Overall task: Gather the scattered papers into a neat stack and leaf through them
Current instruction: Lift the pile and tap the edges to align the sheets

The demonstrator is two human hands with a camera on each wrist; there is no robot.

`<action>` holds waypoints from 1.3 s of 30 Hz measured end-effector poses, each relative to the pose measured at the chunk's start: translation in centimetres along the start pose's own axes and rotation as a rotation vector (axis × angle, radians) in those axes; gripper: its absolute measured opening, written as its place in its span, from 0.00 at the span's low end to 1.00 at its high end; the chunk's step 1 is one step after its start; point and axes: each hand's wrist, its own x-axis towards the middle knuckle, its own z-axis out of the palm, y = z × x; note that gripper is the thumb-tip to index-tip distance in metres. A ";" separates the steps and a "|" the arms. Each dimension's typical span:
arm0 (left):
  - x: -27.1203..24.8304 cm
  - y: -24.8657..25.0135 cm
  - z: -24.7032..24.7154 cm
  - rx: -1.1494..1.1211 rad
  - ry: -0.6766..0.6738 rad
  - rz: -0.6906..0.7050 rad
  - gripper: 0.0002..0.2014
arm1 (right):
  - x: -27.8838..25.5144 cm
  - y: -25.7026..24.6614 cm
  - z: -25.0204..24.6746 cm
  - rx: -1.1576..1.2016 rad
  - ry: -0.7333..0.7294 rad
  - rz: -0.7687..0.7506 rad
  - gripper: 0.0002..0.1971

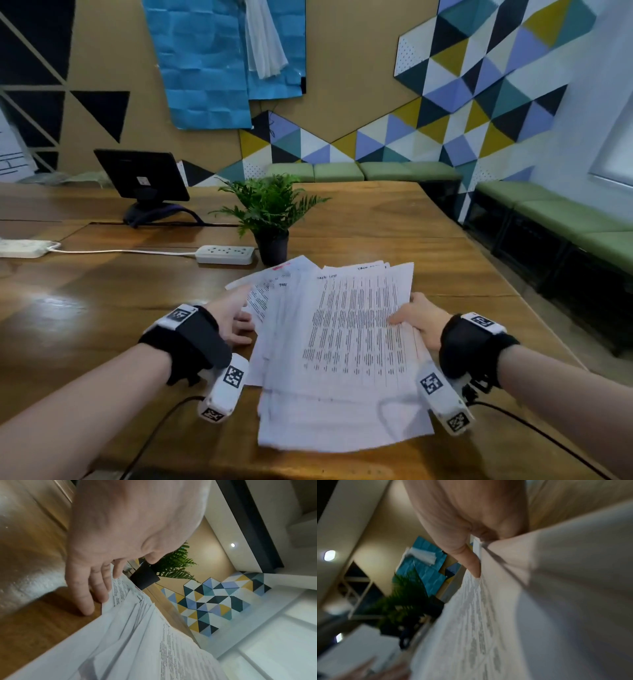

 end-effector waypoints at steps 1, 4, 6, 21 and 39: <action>0.1 0.0 -0.1 -0.026 0.021 -0.021 0.26 | 0.5 0.3 0.4 -0.127 0.092 -0.023 0.35; 0.6 0.2 0.0 -0.080 0.014 -0.041 0.31 | 1.8 0.4 1.6 -0.417 0.218 -0.081 0.41; 0.2 0.2 0.7 -0.086 -0.023 -0.040 0.23 | 2.1 -0.3 2.1 -0.438 0.230 -0.044 0.40; -0.4 0.0 4.6 0.039 -0.042 0.330 0.26 | 2.3 -1.2 1.6 -0.223 -0.105 0.022 0.26; -8.3 8.0 4.3 -0.052 -0.012 1.049 0.17 | -2.5 -8.0 -4.2 0.647 -0.116 -0.605 0.22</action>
